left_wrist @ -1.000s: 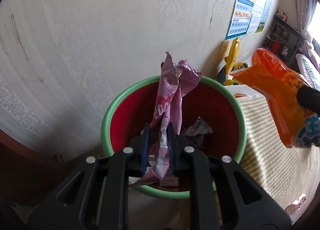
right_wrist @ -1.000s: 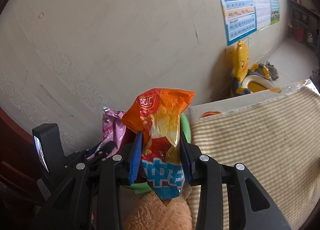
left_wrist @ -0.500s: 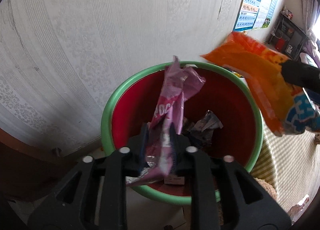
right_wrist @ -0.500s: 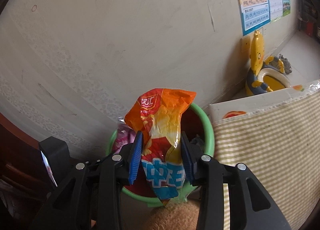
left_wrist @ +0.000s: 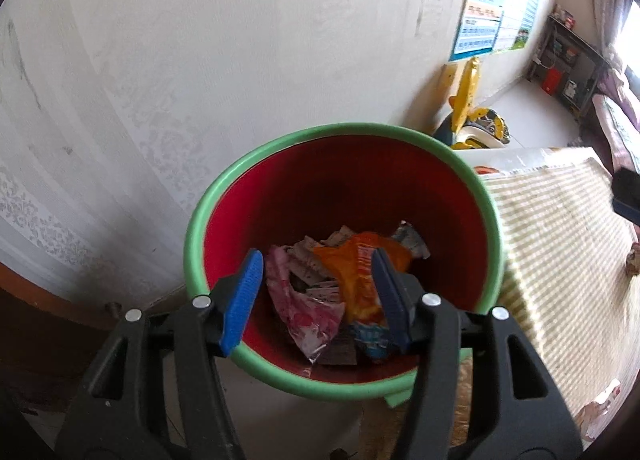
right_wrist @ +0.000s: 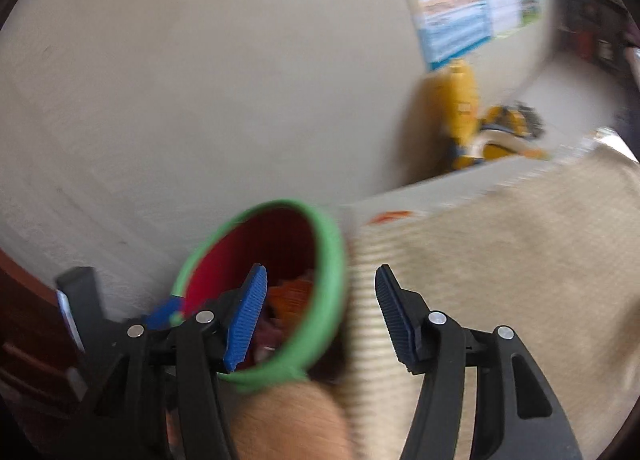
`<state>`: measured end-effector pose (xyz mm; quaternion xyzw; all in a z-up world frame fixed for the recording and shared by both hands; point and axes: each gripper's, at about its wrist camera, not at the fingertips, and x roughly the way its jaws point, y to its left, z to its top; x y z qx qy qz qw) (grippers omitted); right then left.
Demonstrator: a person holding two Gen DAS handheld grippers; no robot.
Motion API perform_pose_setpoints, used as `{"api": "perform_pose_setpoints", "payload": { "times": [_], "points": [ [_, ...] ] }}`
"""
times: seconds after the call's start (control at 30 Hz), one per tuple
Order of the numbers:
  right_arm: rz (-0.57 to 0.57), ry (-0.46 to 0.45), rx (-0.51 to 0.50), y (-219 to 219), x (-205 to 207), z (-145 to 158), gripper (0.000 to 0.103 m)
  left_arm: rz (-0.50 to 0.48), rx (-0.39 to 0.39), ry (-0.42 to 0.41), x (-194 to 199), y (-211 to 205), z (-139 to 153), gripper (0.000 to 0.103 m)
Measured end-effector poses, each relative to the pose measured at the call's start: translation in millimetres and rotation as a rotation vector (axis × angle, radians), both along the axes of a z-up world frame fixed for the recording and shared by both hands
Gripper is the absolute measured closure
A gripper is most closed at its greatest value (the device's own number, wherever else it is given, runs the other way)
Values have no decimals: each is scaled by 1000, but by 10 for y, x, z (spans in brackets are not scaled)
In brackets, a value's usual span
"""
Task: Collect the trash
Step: 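Grasp the paper ball with the right tool while the left tool grasps the strawberry-print wrapper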
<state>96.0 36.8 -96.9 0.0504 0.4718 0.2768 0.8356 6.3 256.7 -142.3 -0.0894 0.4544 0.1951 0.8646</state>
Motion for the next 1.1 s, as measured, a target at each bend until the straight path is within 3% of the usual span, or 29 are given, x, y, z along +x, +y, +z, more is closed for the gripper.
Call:
{"api": "perform_pose_setpoints", "payload": {
  "times": [0.27, 0.47, 0.6, 0.8, 0.87, 0.9, 1.0, 1.1],
  "points": [
    [-306, -49, -170, -1584, 59, -64, 45, -100, 35, -13, 98, -466, 135, 45],
    [-499, -17, -201, -2586, 65, -248, 42, -206, 52, -59, 70, -918, 339, 40],
    [-562, -6, -212, -2921, 224, -364, 36, -278, 6, -44, 61, -1217, 331, 40],
    [-580, 57, -249, -3026, 595, -681, 32, -512, -41, -57, -81, -1912, 348, 32],
    [-582, 112, -238, -3086, 678, -846, 39, -617, -52, -56, -177, -2183, 333, 30],
    [-578, 127, -229, -3086, 680, -879, 56, -659, -56, -54, -201, -2300, 328, 29],
    [-569, 118, -180, -3128, 604, -831, 68, -804, -70, -40, -307, -2675, 256, 27],
    [-549, 82, -147, -3135, 377, -700, 70, -935, -74, -4, -393, -3011, 111, 25]
  ]
}}
